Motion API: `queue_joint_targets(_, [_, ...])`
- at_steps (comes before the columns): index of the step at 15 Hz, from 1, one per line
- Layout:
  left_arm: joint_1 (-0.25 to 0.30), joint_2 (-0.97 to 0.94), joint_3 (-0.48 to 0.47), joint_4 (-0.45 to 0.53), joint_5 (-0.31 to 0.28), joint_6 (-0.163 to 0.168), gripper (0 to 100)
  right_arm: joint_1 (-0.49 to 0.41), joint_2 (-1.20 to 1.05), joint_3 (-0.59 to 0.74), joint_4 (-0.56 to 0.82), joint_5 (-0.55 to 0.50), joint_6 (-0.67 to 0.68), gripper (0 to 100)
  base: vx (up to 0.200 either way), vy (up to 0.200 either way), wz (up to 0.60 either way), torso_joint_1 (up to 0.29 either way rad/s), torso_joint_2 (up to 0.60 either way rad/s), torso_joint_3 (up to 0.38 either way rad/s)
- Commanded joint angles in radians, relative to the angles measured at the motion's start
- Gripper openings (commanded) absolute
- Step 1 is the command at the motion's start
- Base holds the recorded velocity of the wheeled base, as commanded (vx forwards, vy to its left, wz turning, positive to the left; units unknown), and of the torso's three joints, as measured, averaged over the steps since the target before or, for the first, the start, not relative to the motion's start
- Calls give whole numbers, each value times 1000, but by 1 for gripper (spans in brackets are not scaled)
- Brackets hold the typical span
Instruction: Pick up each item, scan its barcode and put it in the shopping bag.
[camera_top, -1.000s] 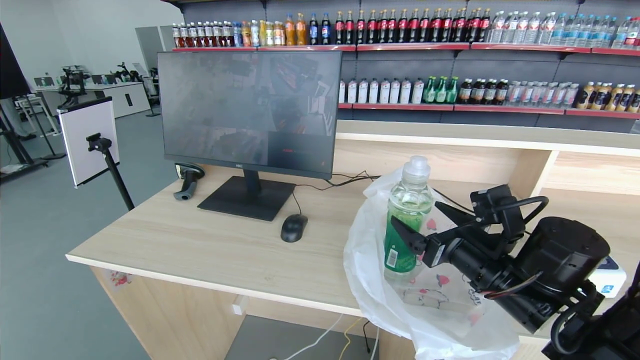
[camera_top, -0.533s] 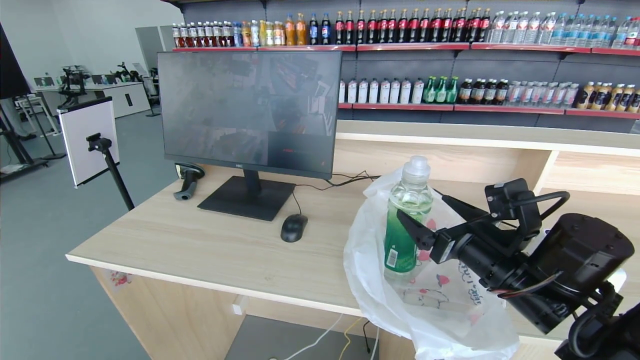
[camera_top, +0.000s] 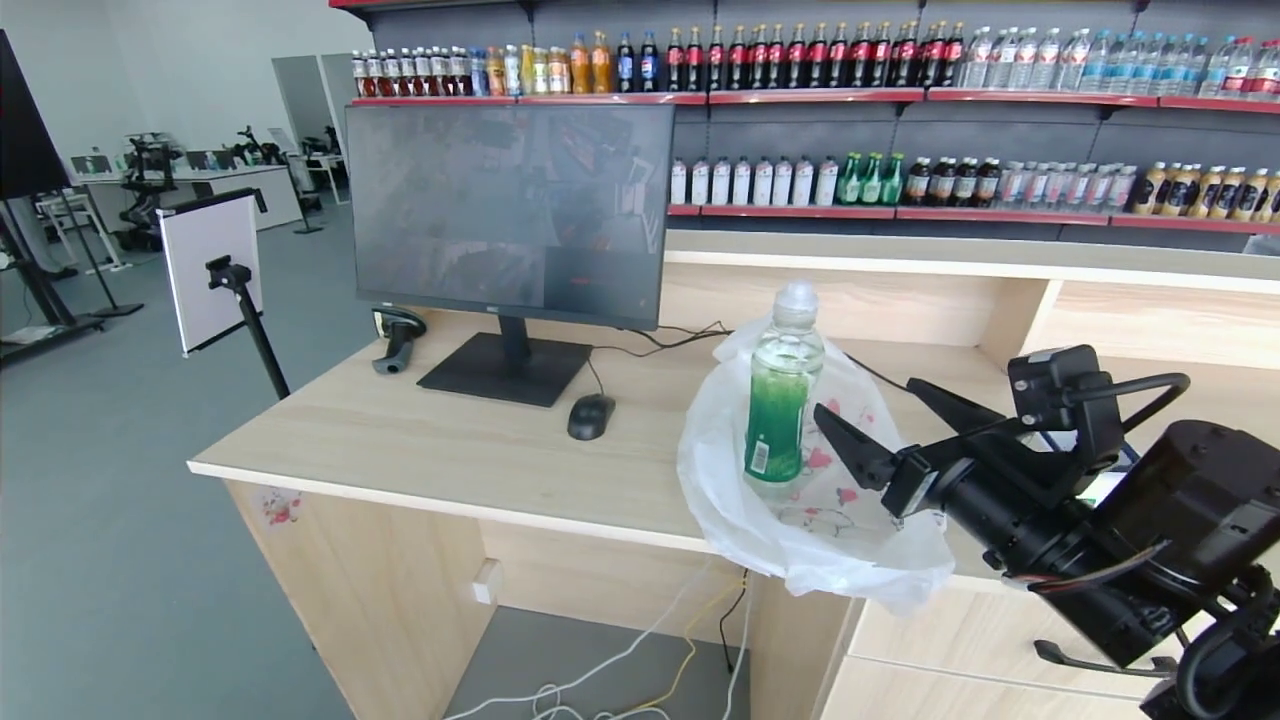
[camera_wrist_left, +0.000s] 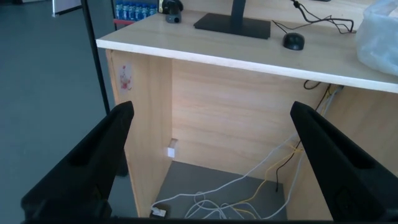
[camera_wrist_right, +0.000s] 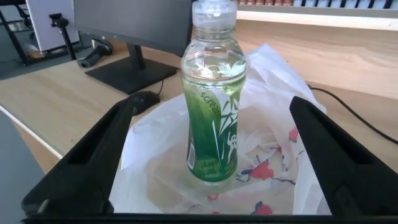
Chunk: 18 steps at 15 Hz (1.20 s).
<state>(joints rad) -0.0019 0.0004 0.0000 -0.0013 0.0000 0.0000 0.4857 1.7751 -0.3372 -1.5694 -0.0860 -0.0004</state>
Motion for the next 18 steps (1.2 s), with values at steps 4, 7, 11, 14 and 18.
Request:
queue_joint_targets(4, [0,0,0,0,0,0,100,-1,-6,0,-1,0,0,100,-100,0,0,2,2,1])
queue_joint_targets(7, [0,0,0,0,0,0,100,-1,-8,-5,-1,0,0,100,0,0,-600,-4,-1,4])
queue_joint_targets(11, [0,0,0,0,0,0,100,17,-6,-2,-1,0,-1,100,0,0,-150,4,1,1])
queue_joint_targets(14, [0,0,0,0,0,0,100,17,-6,-2,-1,0,-1,100,0,-200,0,-1,-4,1])
queue_joint_targets(18, [0,0,0,0,0,0,100,14,-6,-9,-1,0,-1,100,0,-200,0,5,-1,0])
